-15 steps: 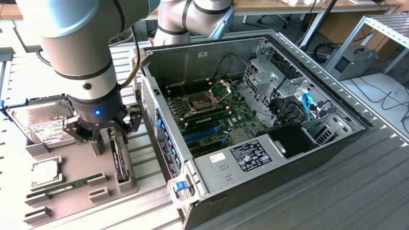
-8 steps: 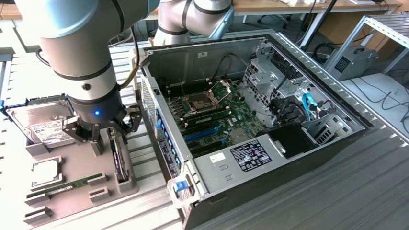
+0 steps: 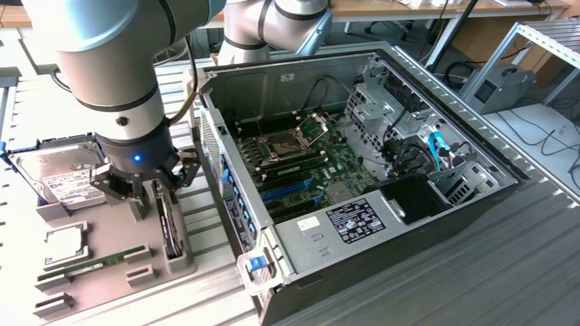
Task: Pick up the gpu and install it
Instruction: 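Pick up the gpu and move the gpu toward the slot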
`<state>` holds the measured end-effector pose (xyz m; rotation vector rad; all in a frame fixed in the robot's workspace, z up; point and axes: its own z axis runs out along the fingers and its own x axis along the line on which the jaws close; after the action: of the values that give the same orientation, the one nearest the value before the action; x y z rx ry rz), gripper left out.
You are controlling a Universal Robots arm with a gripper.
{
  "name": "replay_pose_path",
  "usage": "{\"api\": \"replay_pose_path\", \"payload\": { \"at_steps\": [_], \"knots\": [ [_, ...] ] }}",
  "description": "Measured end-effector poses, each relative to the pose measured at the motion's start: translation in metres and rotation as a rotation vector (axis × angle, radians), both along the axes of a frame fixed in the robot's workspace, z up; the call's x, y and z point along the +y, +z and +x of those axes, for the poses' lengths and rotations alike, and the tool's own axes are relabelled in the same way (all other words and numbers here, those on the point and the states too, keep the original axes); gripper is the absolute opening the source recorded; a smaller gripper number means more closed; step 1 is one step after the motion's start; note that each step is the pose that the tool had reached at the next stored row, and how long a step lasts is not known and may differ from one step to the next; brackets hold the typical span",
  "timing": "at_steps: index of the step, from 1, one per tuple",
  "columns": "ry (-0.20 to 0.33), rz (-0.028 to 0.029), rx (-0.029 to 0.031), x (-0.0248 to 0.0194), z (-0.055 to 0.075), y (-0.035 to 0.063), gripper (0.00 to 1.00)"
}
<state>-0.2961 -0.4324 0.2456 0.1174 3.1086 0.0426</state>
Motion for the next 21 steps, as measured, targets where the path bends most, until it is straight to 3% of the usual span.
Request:
{"api": "replay_pose_path", "payload": {
  "at_steps": [4, 8, 21],
  "knots": [
    [0.0, 0.0, 0.0001, 0.0017, 0.0, 0.0, 0.33],
    [0.0, -0.0017, 0.0001, 0.0017, 0.0, 0.0, 0.33],
    [0.0, -0.016, 0.0, -0.0029, 0.0, -0.0005, 0.33]
  ]
}}
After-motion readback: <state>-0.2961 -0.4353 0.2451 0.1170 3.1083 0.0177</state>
